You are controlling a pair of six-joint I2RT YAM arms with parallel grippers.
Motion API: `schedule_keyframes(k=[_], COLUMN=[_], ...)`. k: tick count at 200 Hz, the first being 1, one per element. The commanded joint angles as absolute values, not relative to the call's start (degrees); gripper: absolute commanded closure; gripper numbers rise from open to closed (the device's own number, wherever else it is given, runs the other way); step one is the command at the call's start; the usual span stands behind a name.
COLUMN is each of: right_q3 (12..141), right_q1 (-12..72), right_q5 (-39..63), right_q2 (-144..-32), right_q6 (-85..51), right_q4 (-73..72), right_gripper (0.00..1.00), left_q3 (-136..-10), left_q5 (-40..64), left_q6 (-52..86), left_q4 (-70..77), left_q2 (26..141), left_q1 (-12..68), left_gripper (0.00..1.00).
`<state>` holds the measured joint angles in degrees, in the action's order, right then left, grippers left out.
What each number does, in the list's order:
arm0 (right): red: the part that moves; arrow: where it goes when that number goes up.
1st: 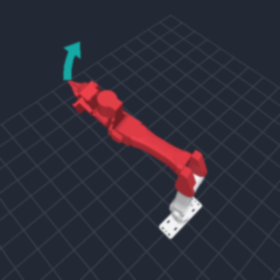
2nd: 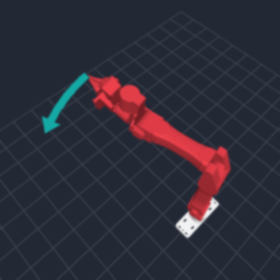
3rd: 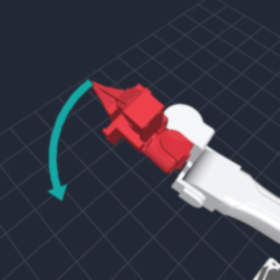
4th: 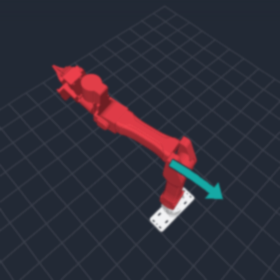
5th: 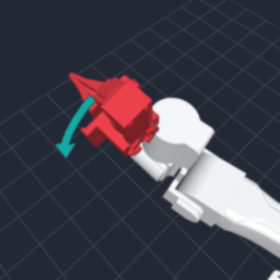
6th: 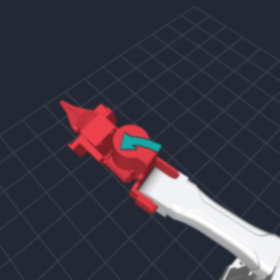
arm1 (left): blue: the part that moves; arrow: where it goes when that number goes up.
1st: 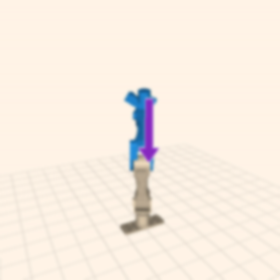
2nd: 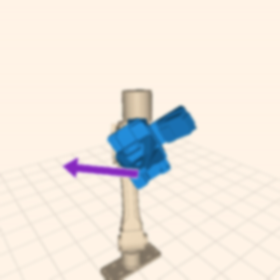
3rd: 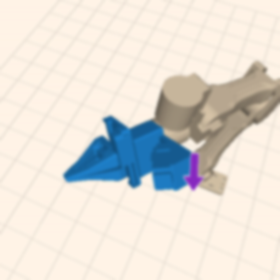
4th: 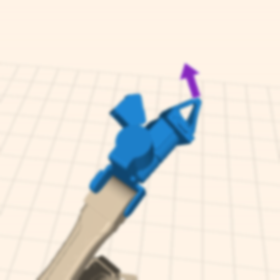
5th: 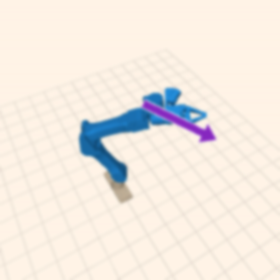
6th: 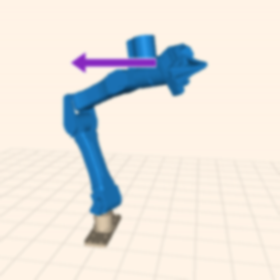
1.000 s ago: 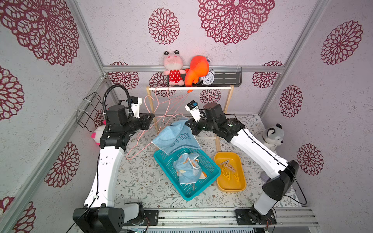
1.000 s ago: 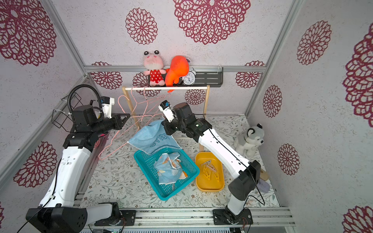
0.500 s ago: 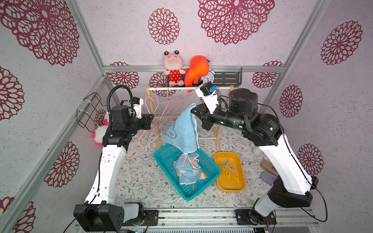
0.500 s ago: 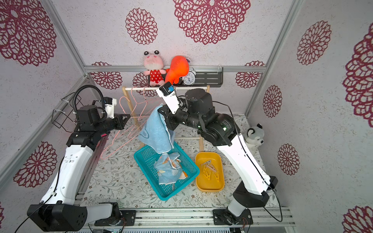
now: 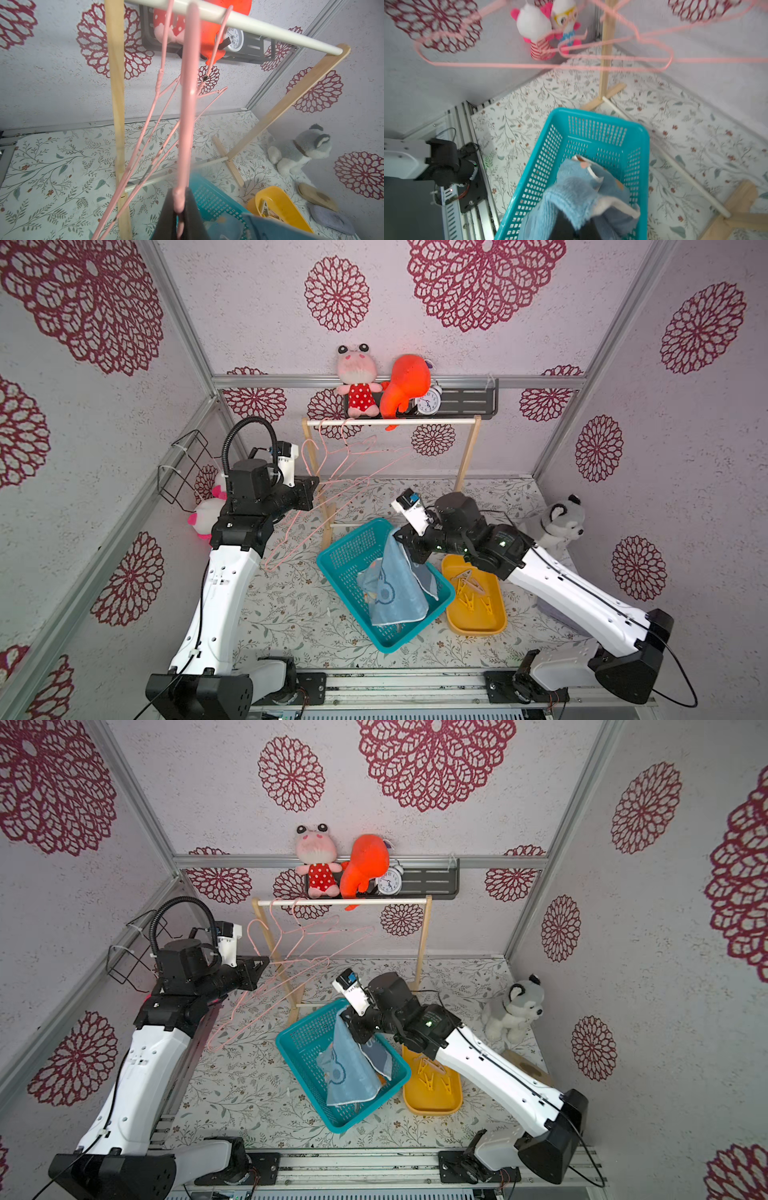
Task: Remove the clothespins securing towels to the hanger
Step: Place the towel in the basket, then place the hanger at the clothesline.
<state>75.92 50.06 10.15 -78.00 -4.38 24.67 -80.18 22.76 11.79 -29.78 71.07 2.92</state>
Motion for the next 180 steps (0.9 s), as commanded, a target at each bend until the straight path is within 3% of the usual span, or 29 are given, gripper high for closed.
schedule_keyframes(k=[1,45,99,129,161,180], right_q3=[66.8,52.0,48.4,48.8,48.6,48.3], right_q1=[50.0,50.8,51.1,51.0,51.0,51.0], right_q5=[14.4,11.6,3.3,1.7,0.1,0.4], right_q2=[-78.2,-84.5,-92.1,-90.9,-80.6,-74.7], right_q6=[-11.3,-14.7,-14.5,-15.2,-12.8,-11.4], right_q4=[11.5,2.2,0.2,-0.6,2.5,4.9], right_gripper=[0.99,0.94,0.87,0.71,0.51,0.46], left_q3=[-80.4,-83.3,-87.4,-90.8,-97.4,-100.0], left_q5=[23.1,17.0,4.9,-3.6,-6.9,-6.5], left_q6=[12.4,11.6,9.8,8.0,7.1,7.0], left_q4=[-28.1,-29.4,-30.6,-29.9,-30.3,-29.3], left_q2=[69.1,66.5,68.8,72.6,78.6,81.7], left_q1=[4.1,10.1,17.8,22.8,26.0,27.1], left_gripper=[1.0,1.0,1.0,1.0,1.0,1.0])
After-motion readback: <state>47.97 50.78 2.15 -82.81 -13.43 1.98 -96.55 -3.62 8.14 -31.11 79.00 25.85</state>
